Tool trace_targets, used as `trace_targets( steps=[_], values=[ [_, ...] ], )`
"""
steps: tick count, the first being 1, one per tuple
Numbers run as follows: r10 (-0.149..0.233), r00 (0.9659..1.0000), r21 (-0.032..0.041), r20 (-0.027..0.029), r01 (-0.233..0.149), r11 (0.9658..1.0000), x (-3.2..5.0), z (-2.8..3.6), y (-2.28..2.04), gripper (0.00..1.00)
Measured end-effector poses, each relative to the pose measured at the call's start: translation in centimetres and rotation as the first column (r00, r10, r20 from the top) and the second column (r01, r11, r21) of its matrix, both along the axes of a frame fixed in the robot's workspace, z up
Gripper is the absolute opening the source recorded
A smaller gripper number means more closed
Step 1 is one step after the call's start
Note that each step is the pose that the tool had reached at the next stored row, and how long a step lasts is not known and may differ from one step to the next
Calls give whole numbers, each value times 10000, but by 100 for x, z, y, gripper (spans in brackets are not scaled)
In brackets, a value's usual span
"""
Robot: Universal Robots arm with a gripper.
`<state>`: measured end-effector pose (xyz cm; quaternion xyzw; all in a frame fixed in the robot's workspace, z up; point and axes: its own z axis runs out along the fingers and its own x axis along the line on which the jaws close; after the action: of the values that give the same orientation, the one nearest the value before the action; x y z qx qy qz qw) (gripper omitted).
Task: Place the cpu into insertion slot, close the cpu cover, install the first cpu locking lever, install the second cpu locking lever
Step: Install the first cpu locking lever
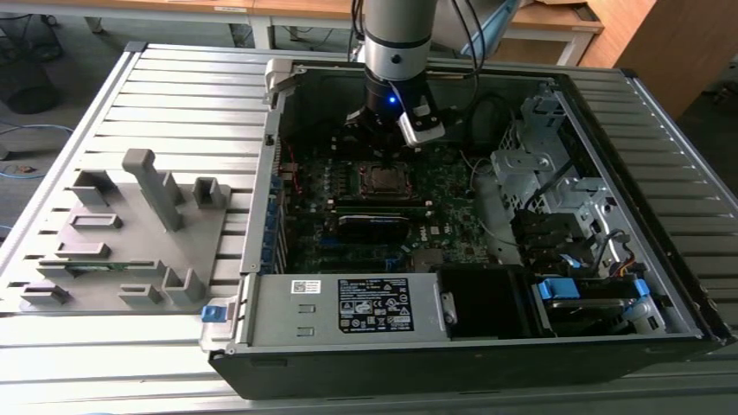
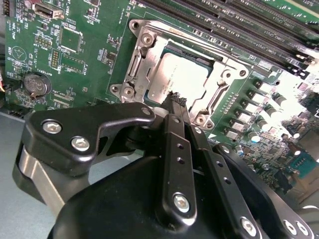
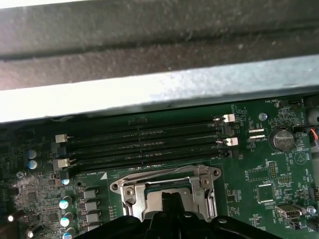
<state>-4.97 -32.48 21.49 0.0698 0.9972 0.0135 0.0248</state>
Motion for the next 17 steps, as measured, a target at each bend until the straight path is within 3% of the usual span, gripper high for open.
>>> trace_targets(
  steps=[3,12,17],
  values=[
    [2,10000,2,-2,-2,10000,1,-1,-7,11],
    [0,10000,1,-2,0,10000,0,-1,-83,11],
    [-1,10000,1,-2,1,10000,0,-1,-88,11]
  ],
)
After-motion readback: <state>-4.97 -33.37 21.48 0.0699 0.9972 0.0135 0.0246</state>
